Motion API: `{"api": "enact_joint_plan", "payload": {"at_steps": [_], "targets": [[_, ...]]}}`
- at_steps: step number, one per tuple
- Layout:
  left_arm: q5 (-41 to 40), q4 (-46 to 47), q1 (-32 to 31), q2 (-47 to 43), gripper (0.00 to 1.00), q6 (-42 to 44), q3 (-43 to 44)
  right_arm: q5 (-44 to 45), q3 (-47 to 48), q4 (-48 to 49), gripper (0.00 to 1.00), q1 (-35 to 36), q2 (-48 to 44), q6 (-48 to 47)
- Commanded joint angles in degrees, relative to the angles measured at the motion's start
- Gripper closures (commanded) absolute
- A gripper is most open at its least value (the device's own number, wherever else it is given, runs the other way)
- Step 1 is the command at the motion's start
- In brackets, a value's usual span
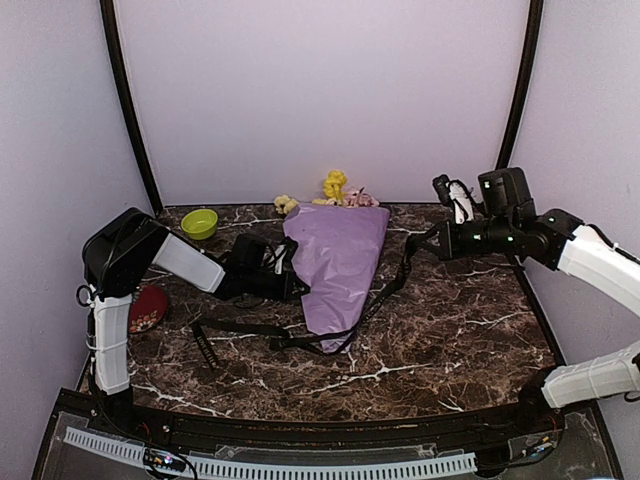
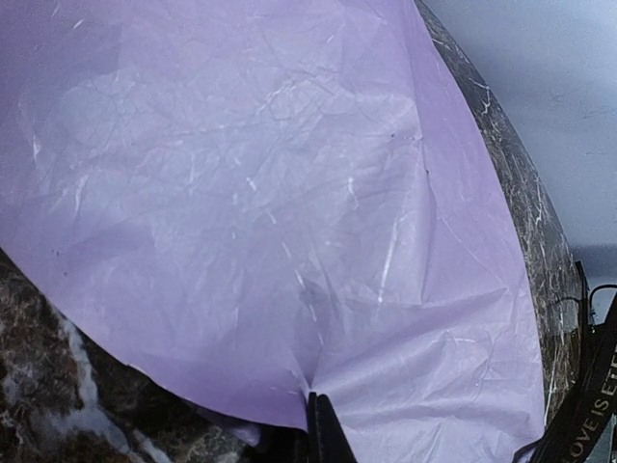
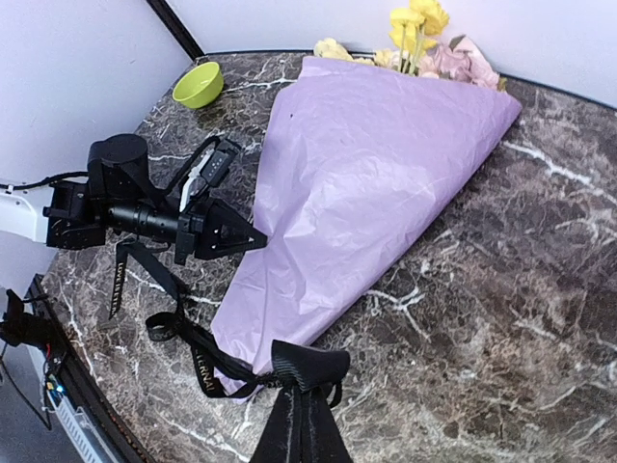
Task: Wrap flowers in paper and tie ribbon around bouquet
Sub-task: Place the right side of the ribbon at the center of the board.
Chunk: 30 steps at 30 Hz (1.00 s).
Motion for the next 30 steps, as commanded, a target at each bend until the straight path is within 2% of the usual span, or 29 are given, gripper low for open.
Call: {"api": "enact_joint_plan", "payload": {"at_steps": [1, 4, 9, 18, 23, 30], "targets": [[-3.7, -6.4, 0.4, 0.1, 1.00, 1.1, -0.4, -9.8, -3.6, 6.3, 1.00, -1.6, -3.9, 3.3], [-3.5, -6.5, 0.4, 0.1, 1.00, 1.2, -0.2, -12.3, -2.4, 2.8, 1.00, -1.6, -2.0, 0.2], [-3.8, -7.4, 0.4, 0.0, 1.00, 1.8, 0.2, -30.2, 0.7, 8.2, 1.00, 0.7, -3.9, -2.9], [-4.0, -7.7, 0.4, 0.1, 1.00, 2.3, 0.2, -42.1, 15.7, 7.1, 1.00, 2.5, -4.8, -5.7], [-4.1, -7.6, 0.4, 0.1, 1.00, 2.3, 0.1, -41.6, 18.0, 10.4, 1.00, 2.5, -6.0, -3.3], [-4.1, -7.9, 0.4, 0.0, 1.00, 2.4, 0.0, -27.9, 17.3, 6.0, 1.00, 2.2, -6.2, -5.8]]}}
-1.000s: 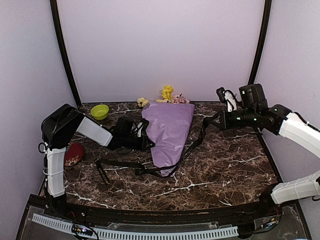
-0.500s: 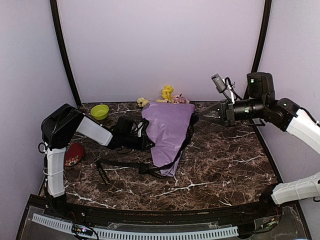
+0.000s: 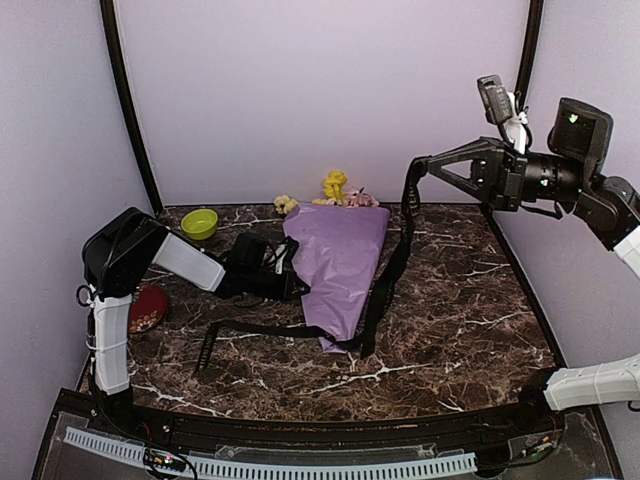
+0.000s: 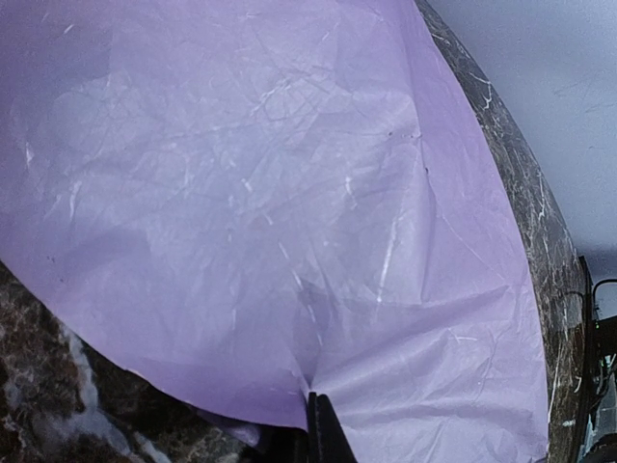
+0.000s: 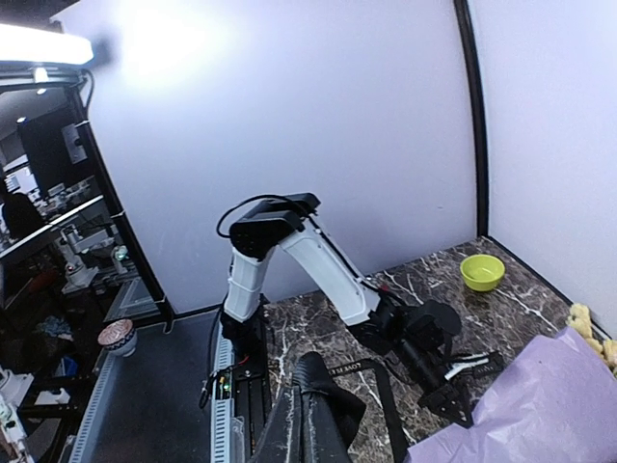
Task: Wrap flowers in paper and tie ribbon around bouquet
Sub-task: Place the right side of the ribbon at the center of the board.
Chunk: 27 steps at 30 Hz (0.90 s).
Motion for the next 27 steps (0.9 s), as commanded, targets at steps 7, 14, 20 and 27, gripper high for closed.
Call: {"api": "enact_joint_plan", "payload": {"at_steps": [7, 14, 20, 27], "targets": [[-4.1, -6.5, 0.5, 0.1, 1.00, 1.4, -0.7, 14.9, -10.5, -3.4, 1.00, -1.4, 2.8, 1.0], [-4.1, -6.6, 0.5, 0.2, 1.00, 1.8, -0.3, 32.4, -20.4, -12.4, 1.00, -9.4, 4.6, 5.0], [-4.2, -7.1, 0.4, 0.2, 1.00, 2.2, 0.1, 45.9, -22.2, -13.3, 1.00, -13.2, 13.2, 6.5], [-4.1, -7.1, 0.5, 0.2, 1.00, 1.8, -0.3, 53.6, -20.9, -16.5, 0.41, -16.0, 25.2, 6.0]]}}
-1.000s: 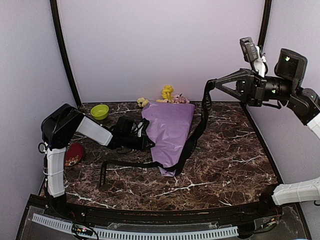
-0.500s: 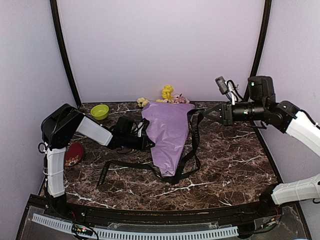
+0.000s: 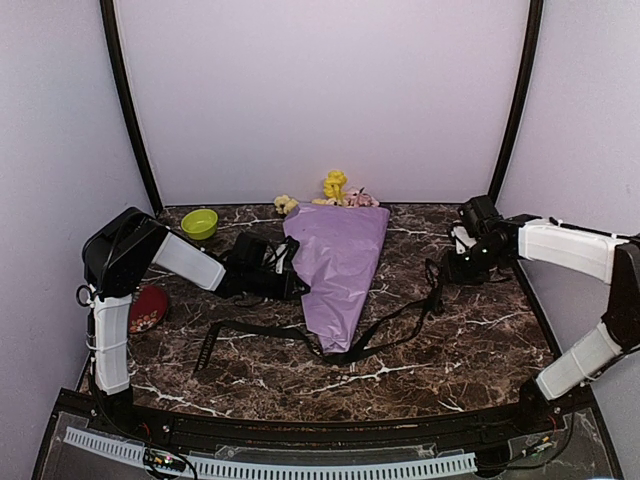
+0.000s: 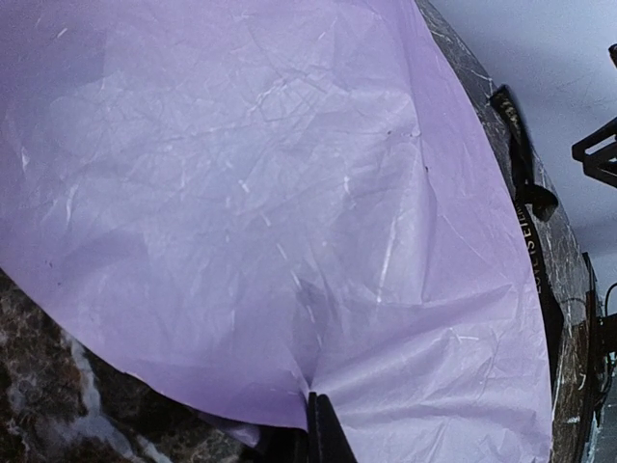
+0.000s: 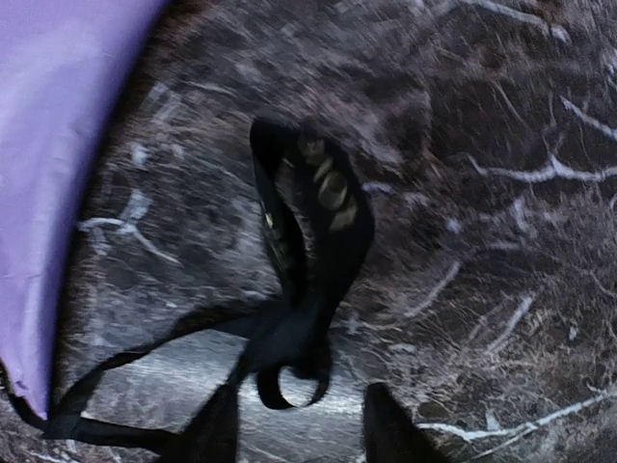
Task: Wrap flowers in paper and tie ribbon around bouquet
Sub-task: Place the right side of the ribbon at the center of the board.
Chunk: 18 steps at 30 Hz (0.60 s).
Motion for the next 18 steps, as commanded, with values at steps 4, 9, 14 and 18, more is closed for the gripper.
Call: {"api": "enact_joint_plan", "payload": {"at_steps": [4, 9, 14, 18], "targets": [[-3.8, -6.3, 0.4, 0.2, 1.00, 1.0, -0.7, 8.3, 1.7, -1.7, 0.24, 2.7, 1.0, -2.0], [-4.1, -6.6, 0.5, 0.2, 1.00, 1.2, -0.7, 4.1, 2.4, 1.8, 0.15, 11.9, 0.6, -9.0], [-4.1, -6.8, 0.4, 0.2, 1.00, 1.2, -0.8, -3.4, 6.2, 1.2, 0.15, 16.1, 9.1, -17.2], [-4.0, -7.0, 0.5, 0.2, 1.00, 1.5, -0.8, -5.8, 10.9, 1.2, 0.14, 16.2, 15.7, -23.4]]}}
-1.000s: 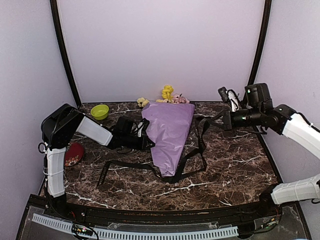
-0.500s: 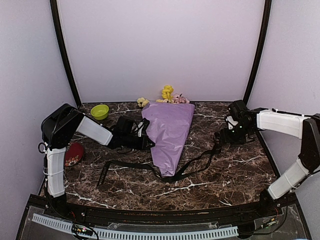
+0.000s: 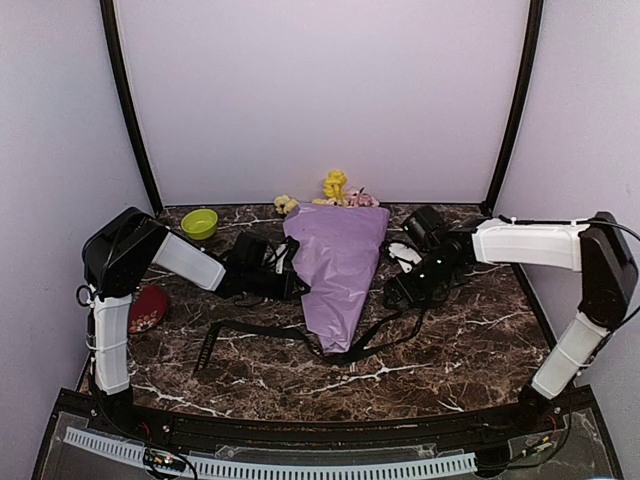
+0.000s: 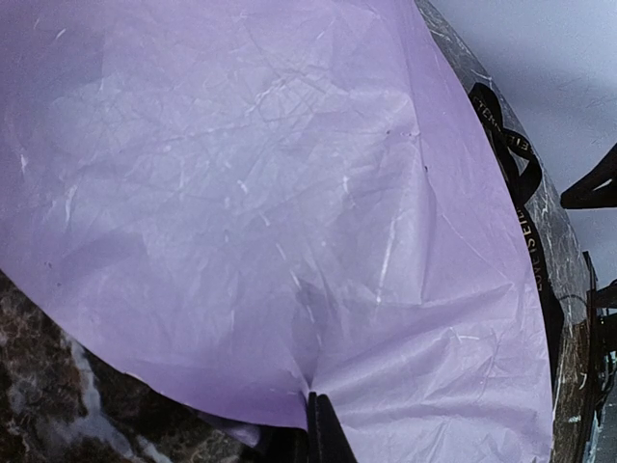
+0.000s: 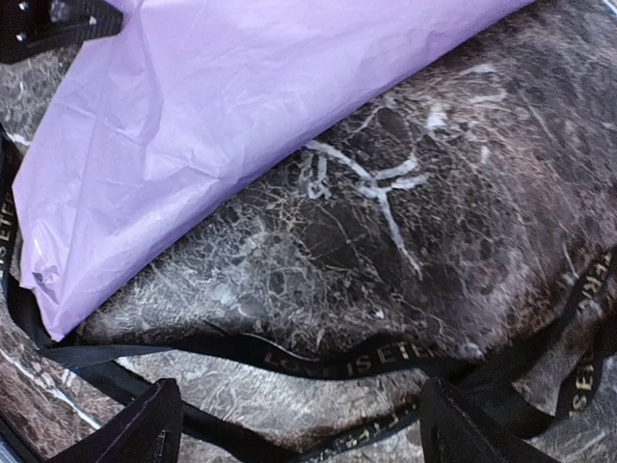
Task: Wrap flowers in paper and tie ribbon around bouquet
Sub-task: Place the right side of the ribbon at the center of the board, then adjust the right side of the ribbon at the center of the board.
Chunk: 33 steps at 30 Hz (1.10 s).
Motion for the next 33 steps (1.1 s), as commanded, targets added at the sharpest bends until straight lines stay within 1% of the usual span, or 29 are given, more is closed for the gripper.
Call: {"api": "enact_joint_plan", "payload": {"at_steps": [1, 4, 7, 9, 13, 16, 17, 19, 21, 24, 27, 28, 33], "targets": [[-4.1, -7.0, 0.5, 0.2, 1.00, 1.5, -0.8, -3.9, 5.6, 0.3, 0.14, 0.1, 6.3, -9.3], [-4.4, -7.2, 0.5, 0.2, 1.00, 1.7, -0.8, -6.8, 7.2, 0.5, 0.15, 0.1, 10.1, -12.9], [-4.5, -7.5, 0.5, 0.2, 1.00, 2.0, -0.6, -12.8, 7.7, -1.0, 0.19, 0.3, 13.3, -14.1], [-4.4, -7.7, 0.4, 0.2, 1.00, 2.4, -0.6, -14.9, 6.8, -1.1, 0.22, 0.6, 13.6, -14.8], [-4.3, -8.5, 0.4, 0.2, 1.00, 3.2, -0.3, -14.3, 5.3, -1.3, 0.25, 1.0, 13.8, -15.6], [-4.3, -9.0, 0.5, 0.2, 1.00, 3.5, 0.1, -11.4, 4.9, -1.2, 0.26, 1.1, 14.5, -15.4], [-4.4, -9.0, 0.5, 0.2, 1.00, 3.5, 0.2, -9.6, 4.7, -0.9, 0.31, 1.2, 14.8, -15.0], [-4.4, -9.0, 0.4, 0.2, 1.00, 3.5, 0.2, -5.3, 4.1, 0.4, 0.46, 1.4, 15.3, -14.0], [-4.4, -9.0, 0.4, 0.2, 1.00, 3.5, 0.1, -3.8, 3.6, 1.8, 0.60, 1.5, 14.6, -13.8], [-4.5, -9.2, 0.4, 0.2, 1.00, 3.6, 0.1, -1.0, 1.2, 3.4, 0.81, 1.5, 11.9, -12.6], [-4.6, -9.3, 0.5, 0.2, 1.00, 3.8, 0.1, 0.8, -0.7, 5.1, 0.98, 1.4, 7.8, -11.1], [-4.7, -9.4, 0.4, 0.2, 1.00, 3.8, 0.2, 1.6, -1.1, 5.3, 1.00, 1.2, 6.7, -10.6], [-4.7, -9.4, 0.4, 0.2, 1.00, 3.9, 0.2, 4.7, -1.5, 4.3, 1.00, -1.7, 5.2, -7.6]]}}
